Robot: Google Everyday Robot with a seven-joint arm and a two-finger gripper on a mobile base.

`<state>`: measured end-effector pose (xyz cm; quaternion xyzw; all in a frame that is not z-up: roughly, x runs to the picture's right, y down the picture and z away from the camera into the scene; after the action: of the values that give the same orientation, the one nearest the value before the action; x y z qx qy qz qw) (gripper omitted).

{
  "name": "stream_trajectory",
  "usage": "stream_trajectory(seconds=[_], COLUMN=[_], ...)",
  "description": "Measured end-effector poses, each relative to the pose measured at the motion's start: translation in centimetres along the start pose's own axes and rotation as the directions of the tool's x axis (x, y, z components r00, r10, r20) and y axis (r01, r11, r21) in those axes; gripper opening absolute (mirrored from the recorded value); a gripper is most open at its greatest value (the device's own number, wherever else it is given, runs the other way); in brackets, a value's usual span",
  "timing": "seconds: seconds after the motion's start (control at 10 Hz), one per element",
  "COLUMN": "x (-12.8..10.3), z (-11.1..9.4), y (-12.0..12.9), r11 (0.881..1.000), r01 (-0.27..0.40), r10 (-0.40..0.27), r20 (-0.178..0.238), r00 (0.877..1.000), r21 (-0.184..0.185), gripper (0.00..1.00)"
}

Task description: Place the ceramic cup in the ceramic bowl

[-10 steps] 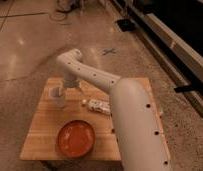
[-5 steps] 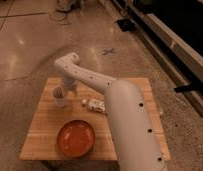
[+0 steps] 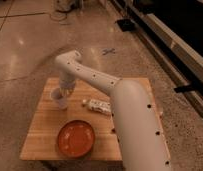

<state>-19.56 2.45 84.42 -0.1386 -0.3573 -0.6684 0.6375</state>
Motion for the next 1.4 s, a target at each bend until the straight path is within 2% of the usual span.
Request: stream_trajectory(seconds=[0.2,0.4,0.7,1.0,1.1,1.4], x=[-1.6,-3.9,-8.5,-14.9,-17.2,-21.0], z=[-3.5,-5.9,-8.0,-7.4,-6.6,-4.6], y=[2.8,6.1,10.1,12.4,12.5,11.0], r11=[0.999,0.997,0.991,0.99,0.993,0.997], r01=[-0.026,-0.069,-0.129,-0.13,-0.104,-0.009], r10=[0.026,0.069,0.129,0.128,0.102,0.002], r20=[-0.015,-0.023,-0.015,0.026,0.048,0.093], r00=[1.0,0.997,0.991,0.991,0.994,0.996], r21=[0.024,0.029,0.037,0.049,0.051,0.071], gripper=[0.0,0.0,0.0,0.0,0.0,0.02])
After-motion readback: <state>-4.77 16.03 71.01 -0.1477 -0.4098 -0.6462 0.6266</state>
